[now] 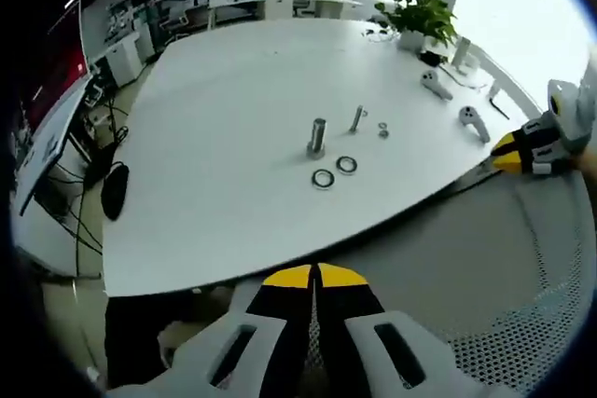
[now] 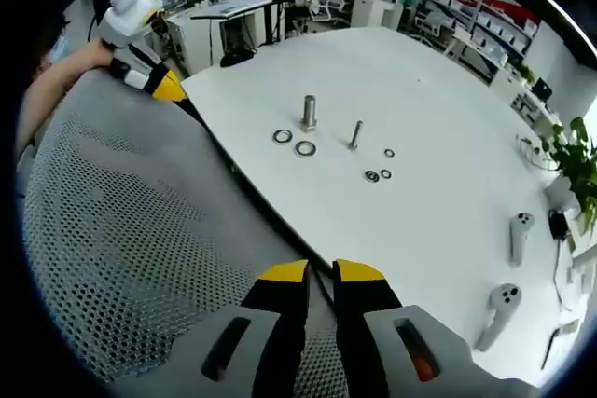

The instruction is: Place the washer onto the threaded stud by aligning its center hole with the stud, sliding it down to the base, and recovering from edge contact or off-axis alignment until the washer reaches the visible bottom stop.

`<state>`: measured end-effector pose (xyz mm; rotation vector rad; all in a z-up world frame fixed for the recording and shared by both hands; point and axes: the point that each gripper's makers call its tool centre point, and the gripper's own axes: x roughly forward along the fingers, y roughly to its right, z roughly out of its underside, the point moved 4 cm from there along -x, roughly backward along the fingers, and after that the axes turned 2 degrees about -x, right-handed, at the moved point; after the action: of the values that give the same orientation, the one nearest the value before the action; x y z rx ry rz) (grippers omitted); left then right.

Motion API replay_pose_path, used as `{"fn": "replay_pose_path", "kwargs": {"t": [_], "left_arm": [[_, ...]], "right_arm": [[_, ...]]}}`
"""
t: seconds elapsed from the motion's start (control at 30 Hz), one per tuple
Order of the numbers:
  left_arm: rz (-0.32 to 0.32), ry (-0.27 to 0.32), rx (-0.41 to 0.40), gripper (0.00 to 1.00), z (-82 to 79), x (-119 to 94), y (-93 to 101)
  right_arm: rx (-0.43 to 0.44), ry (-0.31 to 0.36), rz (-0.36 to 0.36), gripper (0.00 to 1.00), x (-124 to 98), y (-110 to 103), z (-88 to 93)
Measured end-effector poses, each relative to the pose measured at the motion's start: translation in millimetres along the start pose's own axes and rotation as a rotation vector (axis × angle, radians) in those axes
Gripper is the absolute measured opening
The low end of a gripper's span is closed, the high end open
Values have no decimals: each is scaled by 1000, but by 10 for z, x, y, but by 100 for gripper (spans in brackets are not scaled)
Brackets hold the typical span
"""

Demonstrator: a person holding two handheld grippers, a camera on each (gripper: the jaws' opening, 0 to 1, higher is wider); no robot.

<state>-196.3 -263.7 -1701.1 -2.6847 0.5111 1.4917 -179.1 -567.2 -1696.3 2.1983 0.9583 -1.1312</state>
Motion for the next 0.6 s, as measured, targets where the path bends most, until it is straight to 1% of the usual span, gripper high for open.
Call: {"fn": "replay_pose_path", "kwargs": {"t": [0.03,0.1,0.13,0.2,0.3,0.43,0.6], "left_arm": [[4,6,-6,0,-15,2,11],[17,33,-54,0,-55,-3,27],[29,28,-59,0,-38,-7,26],[20,15,-51,0,-12,-4,24],[12,13,-48,0,-24,8,22],[-7,-26,-22,0,44,23,14],[-17,-14,-5,0,19,14,-4]], "right_arm": [[1,0,0,12,0,2,0],[1,-1,3,12,3,14,-2],[1,-2,2,12,5,13,-3],[-7,-2,1,12,8,1,-10],[-1,-6,-2,12,8,9,0],[-1,-12,-4,12,10,2,13],[-1,-17,-8,12,13,1,14]]}}
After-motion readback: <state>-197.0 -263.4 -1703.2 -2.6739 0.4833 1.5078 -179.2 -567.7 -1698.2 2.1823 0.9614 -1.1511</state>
